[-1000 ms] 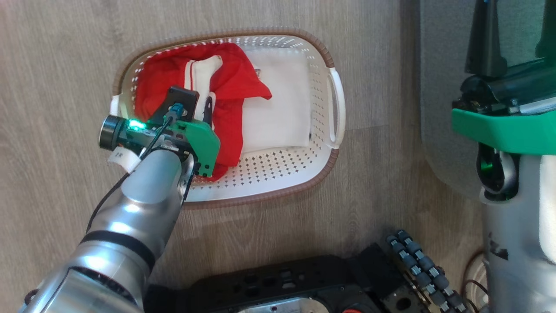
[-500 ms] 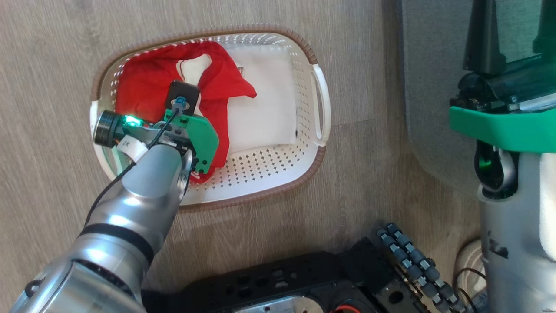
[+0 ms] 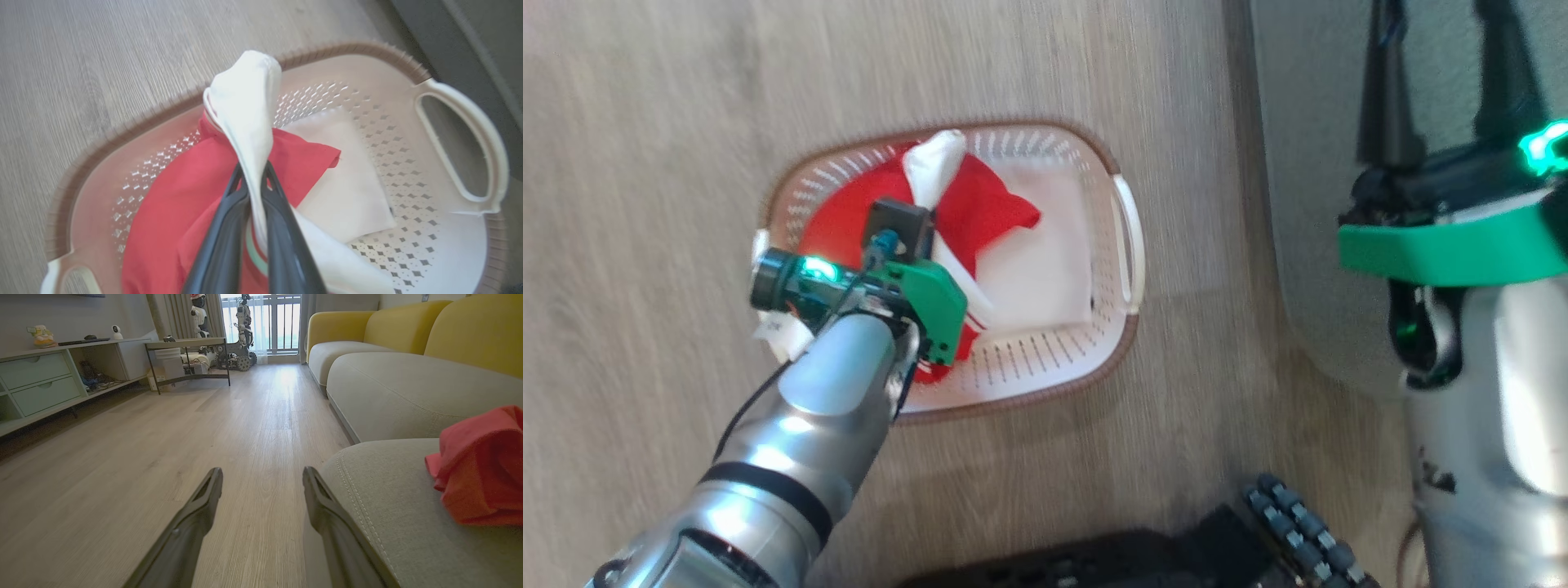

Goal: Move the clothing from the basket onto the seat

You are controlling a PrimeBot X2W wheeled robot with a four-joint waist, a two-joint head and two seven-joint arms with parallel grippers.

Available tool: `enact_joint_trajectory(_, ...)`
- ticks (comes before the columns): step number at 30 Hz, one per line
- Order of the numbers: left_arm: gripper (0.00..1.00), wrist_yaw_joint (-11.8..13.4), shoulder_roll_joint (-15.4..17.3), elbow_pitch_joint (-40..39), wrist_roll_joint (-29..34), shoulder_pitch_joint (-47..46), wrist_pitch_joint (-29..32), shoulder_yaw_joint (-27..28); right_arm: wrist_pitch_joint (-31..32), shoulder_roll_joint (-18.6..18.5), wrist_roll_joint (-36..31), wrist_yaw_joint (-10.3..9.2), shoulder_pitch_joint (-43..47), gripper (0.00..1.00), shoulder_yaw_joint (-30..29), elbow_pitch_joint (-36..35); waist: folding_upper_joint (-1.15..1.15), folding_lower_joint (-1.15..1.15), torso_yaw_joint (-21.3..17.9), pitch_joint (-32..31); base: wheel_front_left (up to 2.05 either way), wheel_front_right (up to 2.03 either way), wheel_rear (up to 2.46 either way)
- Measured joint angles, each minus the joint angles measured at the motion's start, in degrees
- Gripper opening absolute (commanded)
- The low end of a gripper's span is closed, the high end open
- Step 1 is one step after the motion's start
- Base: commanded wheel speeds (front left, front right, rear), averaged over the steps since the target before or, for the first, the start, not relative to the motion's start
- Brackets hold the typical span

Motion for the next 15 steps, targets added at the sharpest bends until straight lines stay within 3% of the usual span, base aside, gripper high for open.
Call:
enact_joint_trajectory(7, 0.0, -3.04, -0.01, -4.87, -1.8, 1.96, -0.91, -1.22, 0.0, 0.0, -1.33, 0.0, 5.22, 1.0, -0.12, 5.34, 0.0, 0.0, 1.98, -8.91, 0.0, 0.0, 0.0)
enact_joint_trajectory(15, 0.0, -4.01, 0.02, -12.02, -1.63, 2.74, -0.92, -0.93, 0.0, 0.0, -1.85, 0.0, 12.12, 1.0, -0.71, 10.66, 0.0, 0.0, 4.67, -20.56, 0.0, 0.0, 0.0)
